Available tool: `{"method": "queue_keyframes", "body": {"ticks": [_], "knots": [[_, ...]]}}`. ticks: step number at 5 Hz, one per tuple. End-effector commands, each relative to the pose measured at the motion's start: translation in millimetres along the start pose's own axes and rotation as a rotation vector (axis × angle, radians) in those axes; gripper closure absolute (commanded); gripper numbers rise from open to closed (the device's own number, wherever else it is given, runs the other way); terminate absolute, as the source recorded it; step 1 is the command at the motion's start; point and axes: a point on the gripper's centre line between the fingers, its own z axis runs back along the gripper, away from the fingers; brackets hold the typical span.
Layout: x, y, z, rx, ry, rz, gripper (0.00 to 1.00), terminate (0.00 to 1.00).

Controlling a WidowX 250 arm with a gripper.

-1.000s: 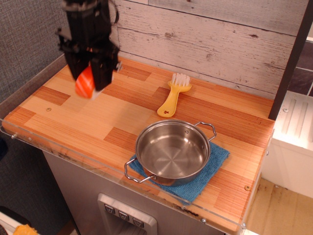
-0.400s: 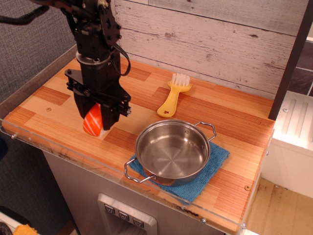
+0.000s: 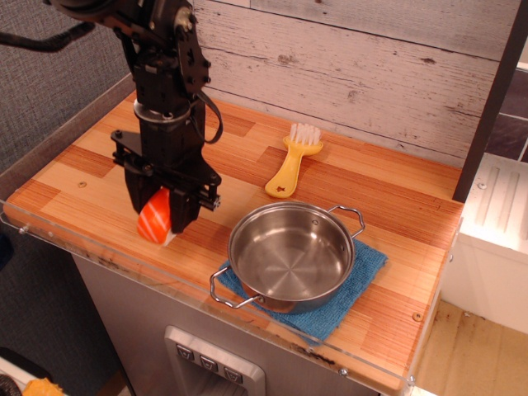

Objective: Slide the sushi forward next to the silver pan.

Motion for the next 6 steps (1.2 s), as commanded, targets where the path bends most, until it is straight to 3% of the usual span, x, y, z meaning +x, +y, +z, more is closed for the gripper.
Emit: {"method": "queue_keyframes", "body": {"ticks": [1, 2, 3, 4, 5, 6], "knots": [[3, 10, -2, 0.006, 0.045, 0.017, 1.00, 0.00], [3, 11, -4, 0.014, 0.068, 0.017, 0.00, 0.00], [3, 11, -2, 0.011, 0.068, 0.009, 0.00, 0.00], [2, 24, 26, 0.013, 0.000, 0.019, 0.00, 0.00], [0, 52, 72, -0.057, -0.155, 0.077, 0.00, 0.00], [-4, 80, 116, -0.123, -0.201, 0.111, 0.00, 0.00]]}}
